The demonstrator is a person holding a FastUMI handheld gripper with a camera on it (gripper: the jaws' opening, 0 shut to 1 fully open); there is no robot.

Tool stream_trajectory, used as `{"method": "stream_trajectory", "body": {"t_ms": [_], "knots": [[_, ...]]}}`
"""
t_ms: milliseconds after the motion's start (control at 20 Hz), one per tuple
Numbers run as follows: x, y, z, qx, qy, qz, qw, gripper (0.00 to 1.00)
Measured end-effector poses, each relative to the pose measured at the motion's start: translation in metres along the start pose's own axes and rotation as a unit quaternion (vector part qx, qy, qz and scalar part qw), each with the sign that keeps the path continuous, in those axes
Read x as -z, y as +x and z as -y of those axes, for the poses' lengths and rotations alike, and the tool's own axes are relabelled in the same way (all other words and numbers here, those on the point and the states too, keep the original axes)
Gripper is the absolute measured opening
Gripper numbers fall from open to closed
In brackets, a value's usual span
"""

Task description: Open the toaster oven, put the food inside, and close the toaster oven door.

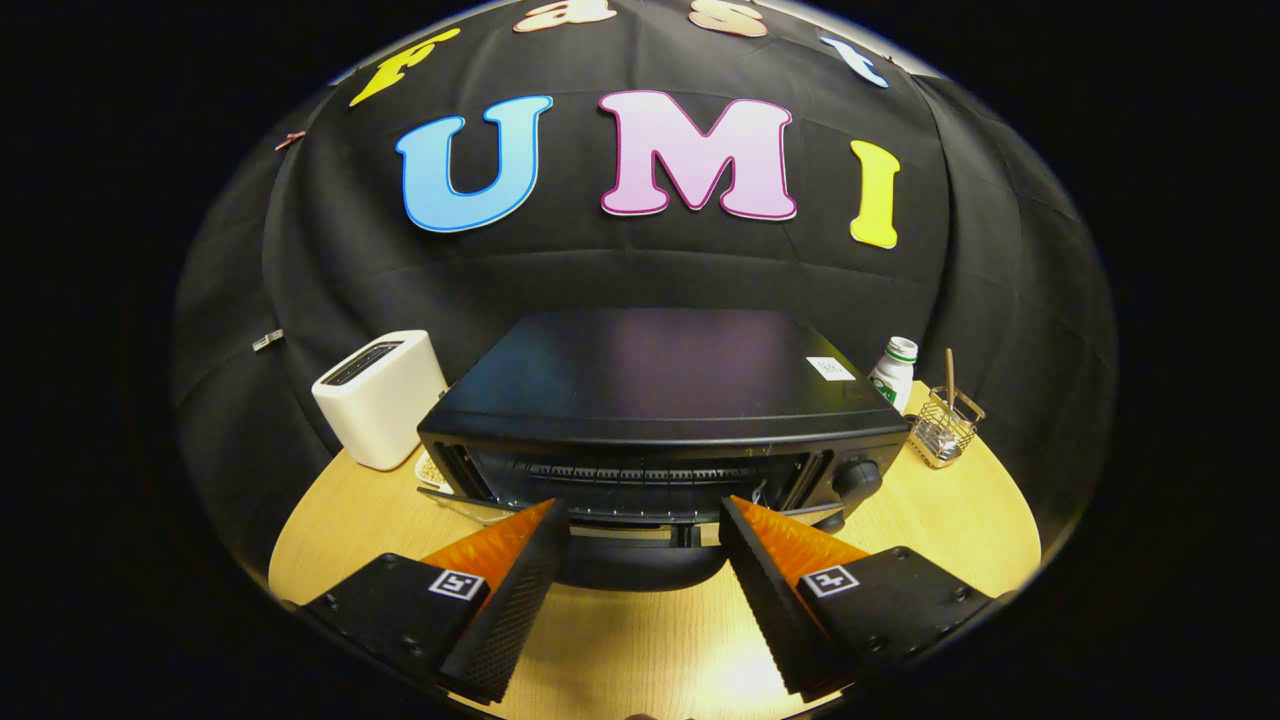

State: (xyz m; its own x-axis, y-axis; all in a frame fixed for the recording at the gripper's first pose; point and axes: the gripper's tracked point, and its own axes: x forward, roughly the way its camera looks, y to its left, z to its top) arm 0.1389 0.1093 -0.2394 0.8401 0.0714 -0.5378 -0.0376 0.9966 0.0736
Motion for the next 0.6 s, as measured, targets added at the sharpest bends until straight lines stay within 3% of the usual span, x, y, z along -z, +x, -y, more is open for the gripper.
{"method": "stream_trajectory", "body": {"t_ms": [350,500,600], "knots": [[0.053,-0.030,-0.001,-0.002,-0.019,-0.034,0.999,0.99],[0.099,-0.037,0.000,-0.001,-0.036,-0.081,0.996,0.99],[0.143,-0.040,0.003,-0.004,-0.031,-0.148,0.988,0.99]]}}
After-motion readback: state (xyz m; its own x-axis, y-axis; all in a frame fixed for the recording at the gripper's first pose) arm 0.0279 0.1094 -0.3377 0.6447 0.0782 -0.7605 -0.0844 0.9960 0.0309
